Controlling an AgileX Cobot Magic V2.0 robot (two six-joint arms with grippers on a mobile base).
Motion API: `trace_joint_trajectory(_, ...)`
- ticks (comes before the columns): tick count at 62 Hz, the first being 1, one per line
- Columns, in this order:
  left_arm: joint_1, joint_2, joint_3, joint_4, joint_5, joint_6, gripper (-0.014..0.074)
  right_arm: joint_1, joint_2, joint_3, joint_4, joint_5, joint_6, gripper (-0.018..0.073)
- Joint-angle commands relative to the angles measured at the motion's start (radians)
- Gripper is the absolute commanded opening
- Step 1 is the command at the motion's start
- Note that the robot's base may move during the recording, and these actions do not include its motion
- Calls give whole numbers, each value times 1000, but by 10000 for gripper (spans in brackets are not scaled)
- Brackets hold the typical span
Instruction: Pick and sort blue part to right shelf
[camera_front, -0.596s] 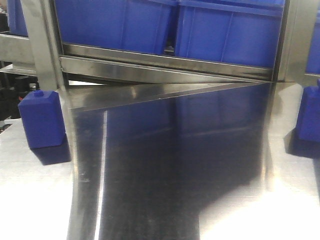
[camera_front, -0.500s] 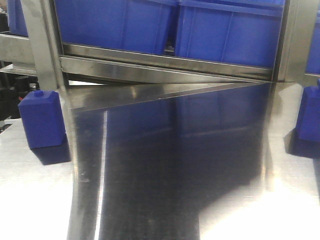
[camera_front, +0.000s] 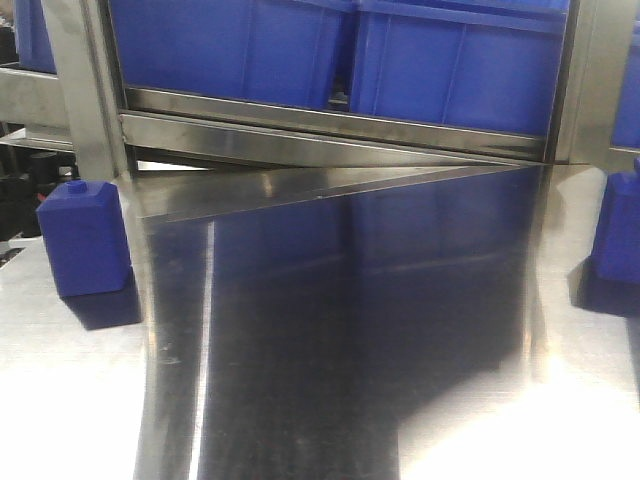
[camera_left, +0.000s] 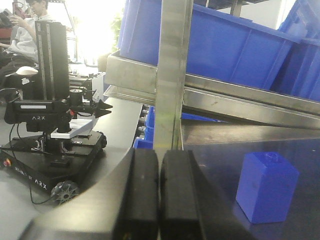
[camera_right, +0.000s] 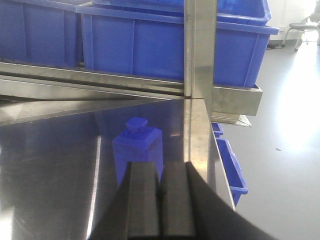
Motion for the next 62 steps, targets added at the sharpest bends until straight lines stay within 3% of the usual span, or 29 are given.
trace_joint_trajectory(1,-4,-19,25,-3,-90,1,123,-4,-21,-22,1,-90,-5,34)
trace_joint_trajectory(10,-4,-19,25,-4,-128,1,124,-4,-21,-22,1,-90,-5,34)
trace_joint_trajectory(20,-4,-19,15,-7,-292,1,124,-4,-21,-22,1,-88,-5,34)
trace_joint_trajectory(24,-4,-13,-21,-29,-283,-1,124,-4,-21,-22,1,-89,-5,34)
trace_joint_trajectory(44,-7,249,-519,-24,231,-1,136,-4,-21,-22,1,-76,-5,34)
trace_joint_trajectory(53,-7,429,-689,-37,433,1,237,-4,-21,-22,1,-53,-5,34)
trace_joint_trajectory(62,-7,586,-808,-110,584,34,373,-4,-21,-22,1,-53,-5,34)
